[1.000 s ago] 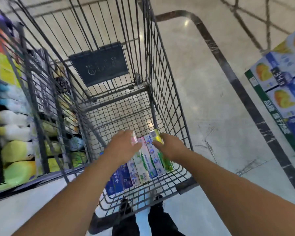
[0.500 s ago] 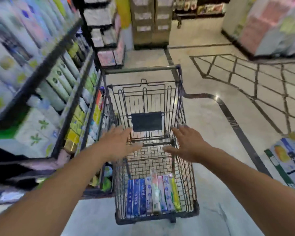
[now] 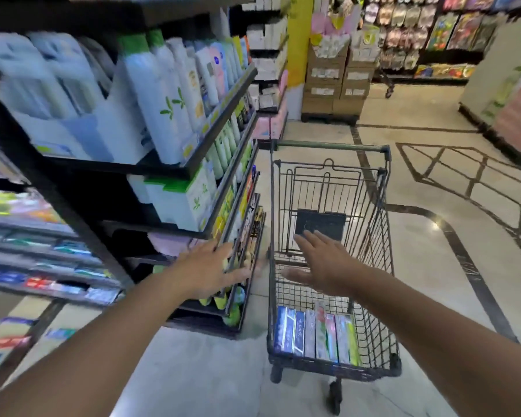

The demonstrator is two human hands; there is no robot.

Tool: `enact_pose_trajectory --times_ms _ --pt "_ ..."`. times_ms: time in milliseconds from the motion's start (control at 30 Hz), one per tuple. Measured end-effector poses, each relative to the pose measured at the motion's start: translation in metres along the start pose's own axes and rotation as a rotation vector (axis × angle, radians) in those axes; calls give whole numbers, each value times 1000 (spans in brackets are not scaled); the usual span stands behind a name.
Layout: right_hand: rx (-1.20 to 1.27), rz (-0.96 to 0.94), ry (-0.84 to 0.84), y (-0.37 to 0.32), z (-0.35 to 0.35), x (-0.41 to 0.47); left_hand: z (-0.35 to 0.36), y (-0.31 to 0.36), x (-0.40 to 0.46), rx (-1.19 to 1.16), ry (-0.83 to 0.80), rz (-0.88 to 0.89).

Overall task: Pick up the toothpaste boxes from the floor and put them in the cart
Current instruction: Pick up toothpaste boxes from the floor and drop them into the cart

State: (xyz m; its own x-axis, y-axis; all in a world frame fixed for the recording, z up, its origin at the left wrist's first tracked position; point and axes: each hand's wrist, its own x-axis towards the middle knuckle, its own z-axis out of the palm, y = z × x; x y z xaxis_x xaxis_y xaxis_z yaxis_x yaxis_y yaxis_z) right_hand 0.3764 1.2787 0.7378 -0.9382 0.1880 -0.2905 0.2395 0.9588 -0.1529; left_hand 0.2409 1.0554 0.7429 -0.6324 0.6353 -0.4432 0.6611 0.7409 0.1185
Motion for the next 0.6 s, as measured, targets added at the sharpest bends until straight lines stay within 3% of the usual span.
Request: enact_pose_trajectory --times_ms 433,600 --pt "-162 -613 -39 -370 59 -25 134 -256 -342 -191 259 -611" --pt "-216 -855 -72 -484 85 -24 175 -303 -453 -334 254 -865"
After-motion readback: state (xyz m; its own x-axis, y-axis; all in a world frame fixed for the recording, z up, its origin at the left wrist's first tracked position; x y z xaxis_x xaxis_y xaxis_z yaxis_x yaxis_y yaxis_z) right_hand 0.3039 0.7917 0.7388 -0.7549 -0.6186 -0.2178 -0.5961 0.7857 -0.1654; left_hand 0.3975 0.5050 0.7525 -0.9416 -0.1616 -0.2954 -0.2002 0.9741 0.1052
